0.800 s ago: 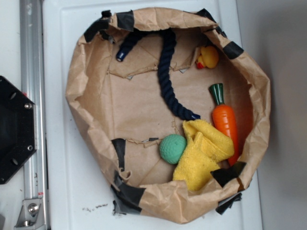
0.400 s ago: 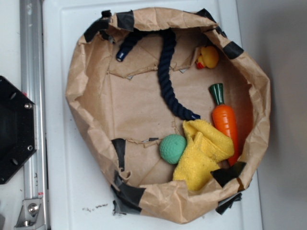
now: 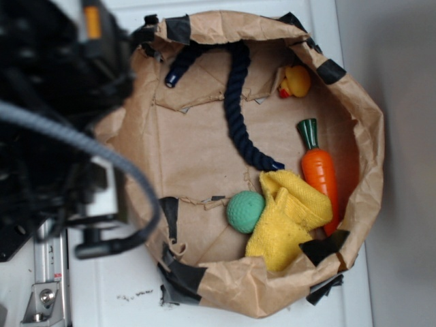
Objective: Grab the blue rope.
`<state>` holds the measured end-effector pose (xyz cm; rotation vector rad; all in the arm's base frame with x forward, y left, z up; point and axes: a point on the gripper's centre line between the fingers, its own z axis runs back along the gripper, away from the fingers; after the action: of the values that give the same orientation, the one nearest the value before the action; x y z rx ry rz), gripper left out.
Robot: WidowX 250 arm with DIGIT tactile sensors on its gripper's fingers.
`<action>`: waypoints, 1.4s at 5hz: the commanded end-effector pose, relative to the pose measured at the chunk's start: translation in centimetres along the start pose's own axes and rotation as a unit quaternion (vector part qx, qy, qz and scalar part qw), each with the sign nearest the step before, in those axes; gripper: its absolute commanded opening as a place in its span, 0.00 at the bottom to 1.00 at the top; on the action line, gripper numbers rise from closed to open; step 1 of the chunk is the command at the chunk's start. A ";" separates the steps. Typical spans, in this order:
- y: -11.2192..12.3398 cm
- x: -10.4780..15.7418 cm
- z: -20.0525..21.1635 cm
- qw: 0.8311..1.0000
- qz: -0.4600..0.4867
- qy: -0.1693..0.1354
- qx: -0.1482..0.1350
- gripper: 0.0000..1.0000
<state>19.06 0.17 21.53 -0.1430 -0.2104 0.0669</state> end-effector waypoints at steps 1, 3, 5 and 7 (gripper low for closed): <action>1.6 2.9 -5.4 0.965 0.242 -0.087 0.050 1.00; 3.7 2.8 -8.5 0.926 0.364 -0.019 0.096 1.00; 3.7 2.8 -8.5 0.926 0.364 -0.019 0.096 1.00; 6.1 4.5 -11.2 0.872 0.470 -0.065 0.115 1.00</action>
<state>25.53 3.87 9.25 0.0383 -0.1897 1.0472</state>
